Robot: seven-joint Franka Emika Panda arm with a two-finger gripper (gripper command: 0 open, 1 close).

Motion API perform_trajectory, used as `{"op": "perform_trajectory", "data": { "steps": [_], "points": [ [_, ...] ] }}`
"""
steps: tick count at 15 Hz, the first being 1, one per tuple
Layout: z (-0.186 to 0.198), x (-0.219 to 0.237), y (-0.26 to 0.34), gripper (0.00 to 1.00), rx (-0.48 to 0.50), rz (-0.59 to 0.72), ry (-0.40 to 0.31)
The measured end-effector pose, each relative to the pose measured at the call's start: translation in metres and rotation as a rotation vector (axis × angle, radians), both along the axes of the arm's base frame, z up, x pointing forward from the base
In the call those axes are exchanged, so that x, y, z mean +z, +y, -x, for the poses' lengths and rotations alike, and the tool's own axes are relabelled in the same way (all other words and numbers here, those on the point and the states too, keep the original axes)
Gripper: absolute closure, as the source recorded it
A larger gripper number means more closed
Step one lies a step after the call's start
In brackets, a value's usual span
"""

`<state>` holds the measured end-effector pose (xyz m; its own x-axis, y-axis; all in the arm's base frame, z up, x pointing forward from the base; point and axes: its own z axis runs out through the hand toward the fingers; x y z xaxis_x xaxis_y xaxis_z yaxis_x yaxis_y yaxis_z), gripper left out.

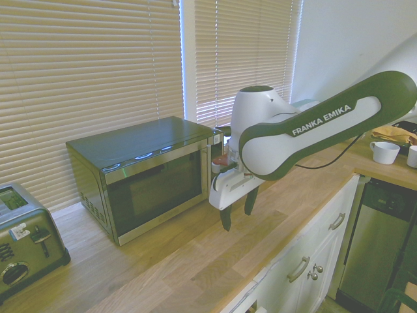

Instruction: Close the microwave

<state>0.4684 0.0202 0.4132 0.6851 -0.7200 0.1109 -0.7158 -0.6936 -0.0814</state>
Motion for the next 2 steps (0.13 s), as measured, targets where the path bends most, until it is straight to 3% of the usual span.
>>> {"op": "perform_trajectory", "data": {
  "steps": [2],
  "points": [
    [0.0022, -0.0032, -0.0021, 0.0, 0.005, -0.01, 0.001]
  ]
}}
